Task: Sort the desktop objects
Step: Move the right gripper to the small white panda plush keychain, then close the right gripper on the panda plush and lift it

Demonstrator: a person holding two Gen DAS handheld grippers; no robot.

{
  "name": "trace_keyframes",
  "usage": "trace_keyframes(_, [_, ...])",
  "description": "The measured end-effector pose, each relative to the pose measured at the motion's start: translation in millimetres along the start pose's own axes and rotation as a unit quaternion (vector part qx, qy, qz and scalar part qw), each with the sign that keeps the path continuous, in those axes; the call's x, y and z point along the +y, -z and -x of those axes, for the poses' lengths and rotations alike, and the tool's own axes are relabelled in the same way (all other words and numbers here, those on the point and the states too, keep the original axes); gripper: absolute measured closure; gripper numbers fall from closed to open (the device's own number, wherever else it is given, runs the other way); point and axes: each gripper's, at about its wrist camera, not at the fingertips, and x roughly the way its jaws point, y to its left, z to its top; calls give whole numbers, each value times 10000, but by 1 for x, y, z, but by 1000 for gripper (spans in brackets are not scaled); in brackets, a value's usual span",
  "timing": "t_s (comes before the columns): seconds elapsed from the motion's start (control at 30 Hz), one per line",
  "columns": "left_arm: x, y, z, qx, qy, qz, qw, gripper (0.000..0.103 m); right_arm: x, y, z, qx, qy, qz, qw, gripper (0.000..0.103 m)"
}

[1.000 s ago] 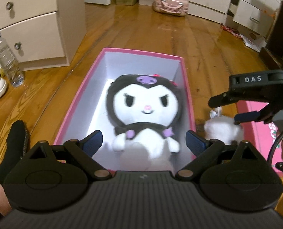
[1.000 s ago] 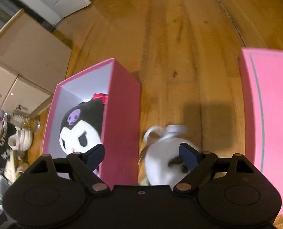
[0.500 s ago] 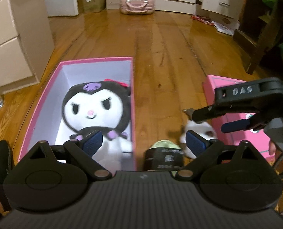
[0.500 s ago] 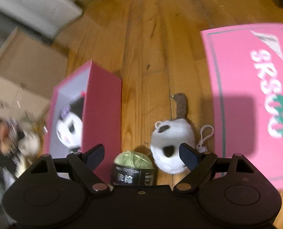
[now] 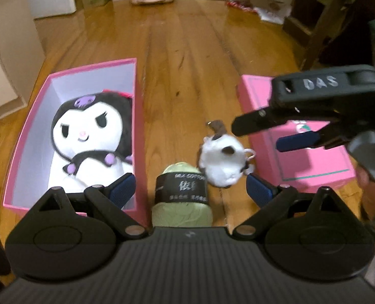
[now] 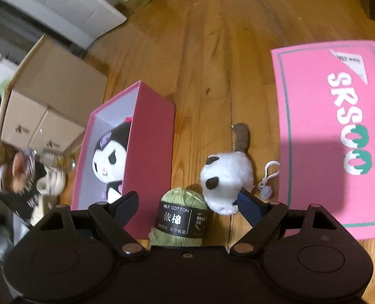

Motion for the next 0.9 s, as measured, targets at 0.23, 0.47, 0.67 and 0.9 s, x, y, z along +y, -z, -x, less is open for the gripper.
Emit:
trace_keyframes(0.23, [8, 5, -10, 124, -114, 70, 9998, 8, -1, 6, -17, -84, 287, 444, 9986, 14])
trace_keyframes(0.47, [17, 9, -15, 114, -122, 377, 9992, 8, -16, 9, -40, -260, 279, 529, 9979, 19])
trace_keyframes(0.67, [23, 11, -22, 116, -94, 449, 9989, 8, -20, 8, -55, -303, 369, 473, 9977, 24])
trace_keyframes(0.9, [31, 11, -27, 151, -70, 522, 9985, 8, -22, 11, -81, -13, 603, 578, 9965, 24])
